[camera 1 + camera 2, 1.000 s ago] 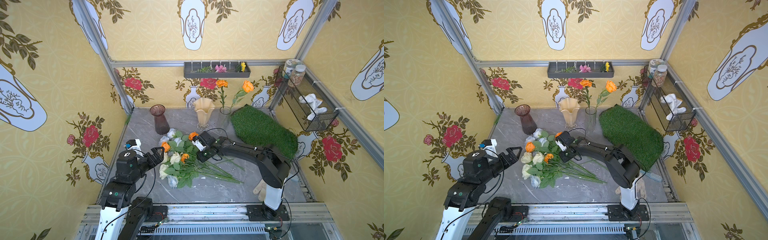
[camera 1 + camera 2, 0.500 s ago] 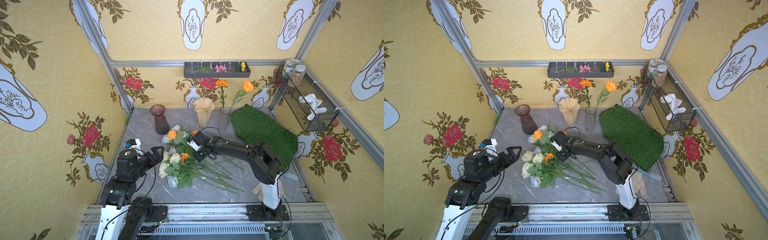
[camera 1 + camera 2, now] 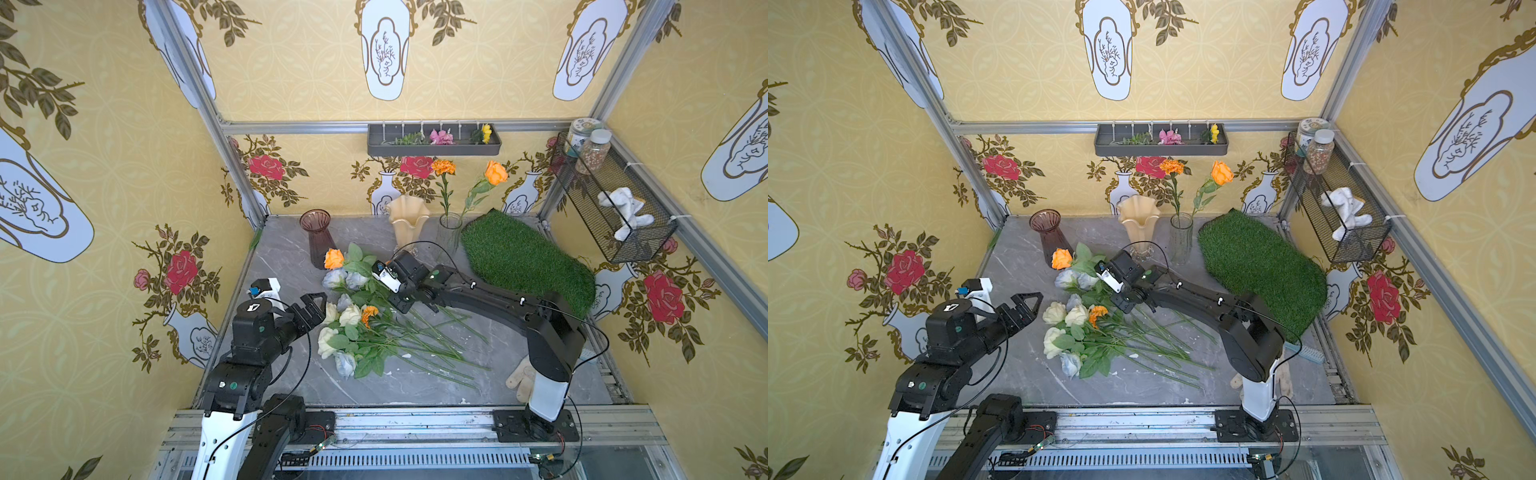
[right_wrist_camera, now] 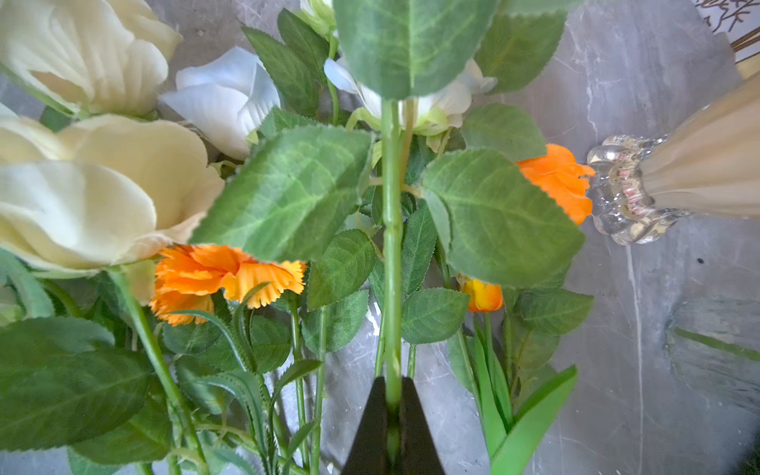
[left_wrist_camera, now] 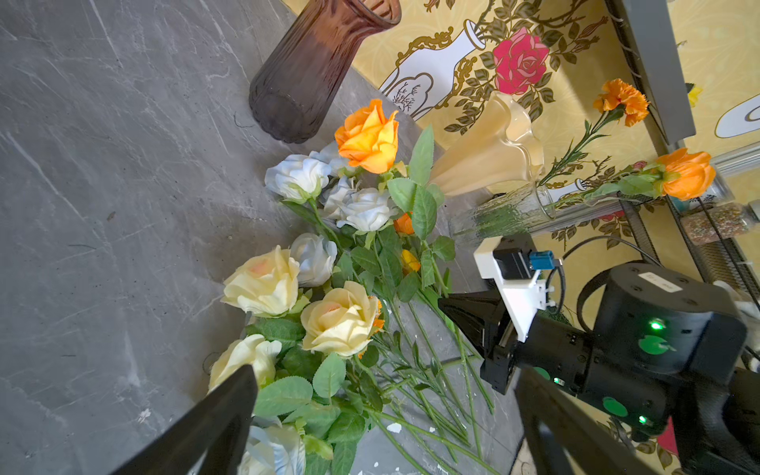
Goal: Arrange the flowers in different vases according to their colors
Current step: Pick up the flower at the center of the board, then insert the flower into the vase.
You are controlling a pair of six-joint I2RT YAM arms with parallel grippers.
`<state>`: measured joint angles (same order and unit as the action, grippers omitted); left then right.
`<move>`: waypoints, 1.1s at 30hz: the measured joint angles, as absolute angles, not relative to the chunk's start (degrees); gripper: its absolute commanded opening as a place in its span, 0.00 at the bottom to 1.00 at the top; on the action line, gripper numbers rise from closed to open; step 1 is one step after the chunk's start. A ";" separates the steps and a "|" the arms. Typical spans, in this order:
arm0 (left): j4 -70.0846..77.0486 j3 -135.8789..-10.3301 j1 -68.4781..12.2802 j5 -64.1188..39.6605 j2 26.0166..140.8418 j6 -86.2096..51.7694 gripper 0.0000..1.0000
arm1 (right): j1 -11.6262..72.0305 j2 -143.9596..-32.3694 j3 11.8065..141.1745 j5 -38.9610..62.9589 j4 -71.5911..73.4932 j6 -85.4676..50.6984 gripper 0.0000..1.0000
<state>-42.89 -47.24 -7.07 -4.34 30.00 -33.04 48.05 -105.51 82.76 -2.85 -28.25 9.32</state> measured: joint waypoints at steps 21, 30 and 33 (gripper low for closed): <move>-42.87 -47.24 -7.05 -4.60 28.21 -33.04 1.00 | 33.45 -76.88 65.19 -1.04 10.02 -1.02 0.00; -42.87 -47.24 -7.09 -4.71 27.46 -33.04 1.00 | 24.03 -80.16 68.84 -10.33 30.15 -4.40 0.00; -42.87 -47.24 -7.14 -4.71 27.46 -33.04 1.00 | 22.26 -83.24 71.83 -12.47 34.50 -4.21 0.00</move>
<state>-42.87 -47.24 -7.14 -4.71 27.46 -33.04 22.26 -83.24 71.83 -12.47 34.50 -4.21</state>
